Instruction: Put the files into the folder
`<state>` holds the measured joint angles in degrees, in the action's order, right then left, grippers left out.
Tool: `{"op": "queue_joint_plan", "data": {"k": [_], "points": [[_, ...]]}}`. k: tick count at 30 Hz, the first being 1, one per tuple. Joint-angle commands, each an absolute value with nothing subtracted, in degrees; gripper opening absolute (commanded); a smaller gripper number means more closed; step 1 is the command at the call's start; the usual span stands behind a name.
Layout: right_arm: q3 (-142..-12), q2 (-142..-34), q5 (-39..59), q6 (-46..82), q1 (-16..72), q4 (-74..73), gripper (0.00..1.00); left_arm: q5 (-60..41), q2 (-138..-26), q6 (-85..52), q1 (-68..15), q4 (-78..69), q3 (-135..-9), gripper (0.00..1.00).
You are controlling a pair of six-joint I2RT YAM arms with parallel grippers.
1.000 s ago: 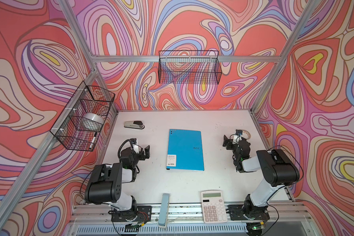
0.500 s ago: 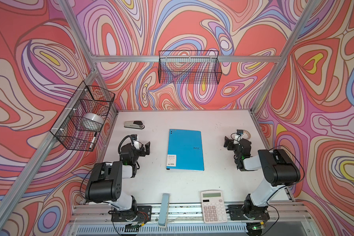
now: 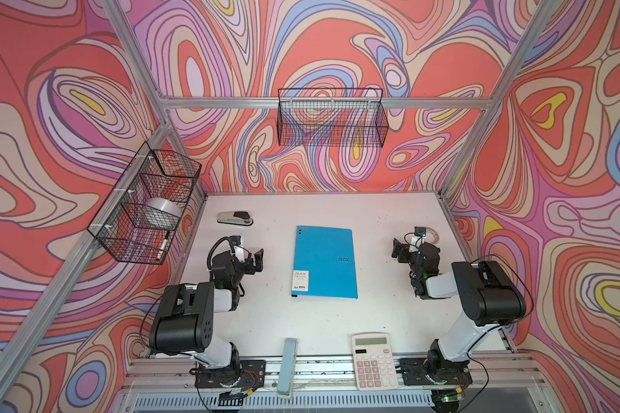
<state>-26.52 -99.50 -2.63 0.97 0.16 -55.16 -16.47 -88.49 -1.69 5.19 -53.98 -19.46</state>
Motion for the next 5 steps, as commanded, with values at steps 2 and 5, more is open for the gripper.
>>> {"op": "queue_joint_plan", "data": {"k": [2,5], "points": [[-27.1,-98.5,-2.2,1.4,0.1,-54.3,0.99,-16.9,-88.4,-1.0,5.0,-54.1,-20.0,1.00],[-27.1,-98.5,-2.3,1.3,0.1,-54.3,0.99,-16.7,-88.4,-0.9,4.9,-53.6,-20.2,1.00]]}}
